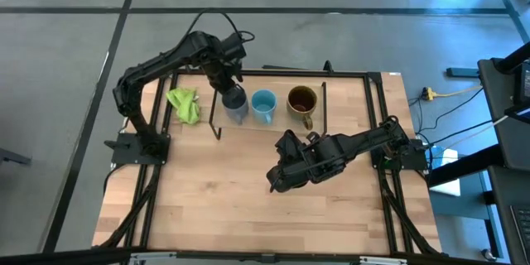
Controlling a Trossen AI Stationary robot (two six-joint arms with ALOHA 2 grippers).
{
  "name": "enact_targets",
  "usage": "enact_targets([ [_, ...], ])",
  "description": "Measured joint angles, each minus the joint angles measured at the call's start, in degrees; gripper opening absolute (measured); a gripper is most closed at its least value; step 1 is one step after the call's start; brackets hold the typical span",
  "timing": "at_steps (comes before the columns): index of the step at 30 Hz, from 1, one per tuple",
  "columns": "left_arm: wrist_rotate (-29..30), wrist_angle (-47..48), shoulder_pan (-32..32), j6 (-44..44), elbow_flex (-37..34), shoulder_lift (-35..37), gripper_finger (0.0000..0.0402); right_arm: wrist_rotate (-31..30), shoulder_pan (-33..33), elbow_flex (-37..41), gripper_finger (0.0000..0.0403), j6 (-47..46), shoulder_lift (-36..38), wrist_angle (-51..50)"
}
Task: Stack small to large cups/mugs on shelf
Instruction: Put the gray mug on the shelf
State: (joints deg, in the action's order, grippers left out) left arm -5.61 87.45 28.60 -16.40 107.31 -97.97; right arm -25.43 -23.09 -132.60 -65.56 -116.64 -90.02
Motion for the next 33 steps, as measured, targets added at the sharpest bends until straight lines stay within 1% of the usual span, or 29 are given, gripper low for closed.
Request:
enact_targets([
  [9, -0.08, 2.03, -0.16, -0.64, 0.0, 0.0, 0.0005, 0.0, 0.0, 0.0, 0.0116, 1.48, 0.0, 0.0],
  [13, 3.06, 1.64, -1.07, -0.62, 0.0, 0.23, 0.0006, 0.0, 0.0, 0.0, 0.0116, 1.51, 0.0, 0.0],
  [27, 3.34, 0.77, -1.64, 0.28, 0.0, 0.42, 0.0006, -0.02, 0.0, 0.0, 0.0116, 1.31, 0.0, 0.0],
  [33, 2.42, -1.22, 0.49, 2.12, -4.24, 1.47, 0.0007, -0.02, 0.0, -0.02, 0.0116, 1.31, 0.0, 0.0],
])
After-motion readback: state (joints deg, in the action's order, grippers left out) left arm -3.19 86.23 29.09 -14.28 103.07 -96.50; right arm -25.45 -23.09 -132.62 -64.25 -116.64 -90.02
